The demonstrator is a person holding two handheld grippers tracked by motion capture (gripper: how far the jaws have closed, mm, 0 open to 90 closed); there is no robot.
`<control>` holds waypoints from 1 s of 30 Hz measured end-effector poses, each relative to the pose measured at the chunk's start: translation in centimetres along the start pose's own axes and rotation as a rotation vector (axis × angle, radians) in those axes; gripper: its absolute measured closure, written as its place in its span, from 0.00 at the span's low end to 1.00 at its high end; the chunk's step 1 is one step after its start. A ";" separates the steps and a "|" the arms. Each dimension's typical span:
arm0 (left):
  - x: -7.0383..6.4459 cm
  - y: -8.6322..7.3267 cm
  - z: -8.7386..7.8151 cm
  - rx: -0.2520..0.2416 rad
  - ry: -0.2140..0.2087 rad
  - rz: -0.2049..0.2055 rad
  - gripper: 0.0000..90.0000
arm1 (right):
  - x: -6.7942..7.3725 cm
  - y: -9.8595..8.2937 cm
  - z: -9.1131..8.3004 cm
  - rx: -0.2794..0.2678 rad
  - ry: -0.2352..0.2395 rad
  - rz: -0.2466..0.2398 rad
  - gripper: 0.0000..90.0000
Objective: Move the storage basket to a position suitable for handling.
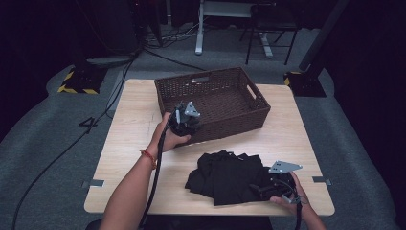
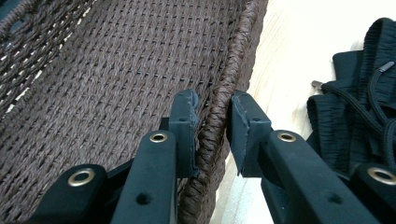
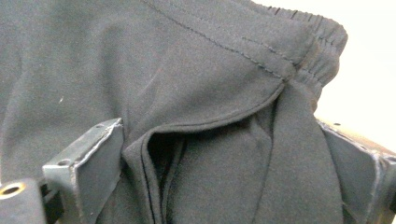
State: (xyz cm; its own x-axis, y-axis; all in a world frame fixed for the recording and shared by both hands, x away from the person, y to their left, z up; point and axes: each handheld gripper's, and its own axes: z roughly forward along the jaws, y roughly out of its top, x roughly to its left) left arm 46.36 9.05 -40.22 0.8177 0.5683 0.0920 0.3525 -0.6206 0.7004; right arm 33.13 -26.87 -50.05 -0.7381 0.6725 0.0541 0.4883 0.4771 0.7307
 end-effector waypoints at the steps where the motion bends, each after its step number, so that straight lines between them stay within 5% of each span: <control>1: -0.1 0.0 0.0 0.000 0.000 0.007 0.82 | 0.0 0.0 0.0 0.001 0.000 0.000 0.08; 5: -0.5 0.0 0.0 -0.011 -0.015 0.039 0.85 | 0.0 0.0 0.1 0.000 0.003 0.002 0.07; 6: -0.7 0.1 0.1 -0.019 -0.047 0.045 0.87 | 0.0 0.0 0.1 0.000 0.003 0.002 0.07; 12: -1.5 -0.2 -0.3 -0.024 -0.038 0.075 0.88 | 0.0 0.0 0.0 -0.001 0.000 -0.001 0.07; 22: -2.3 -0.5 -0.7 -0.045 -0.160 0.200 0.88 | 0.1 0.0 0.0 0.000 -0.002 -0.001 0.07; 26: -1.9 -0.3 -0.6 -0.038 -0.154 0.206 0.86 | 0.1 0.0 0.0 -0.003 -0.001 0.003 0.08; 30: -0.9 -1.1 -1.5 -0.052 -0.114 0.141 0.77 | 0.1 -0.1 0.0 -0.005 0.000 0.001 0.08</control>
State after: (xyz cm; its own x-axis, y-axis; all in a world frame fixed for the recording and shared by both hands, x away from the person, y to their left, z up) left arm 44.51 10.05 -39.99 0.9045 0.4111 0.1134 0.2091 -0.6593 0.7222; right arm 33.00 -26.91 -50.10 -0.7378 0.6728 0.0546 0.4863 0.4737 0.7343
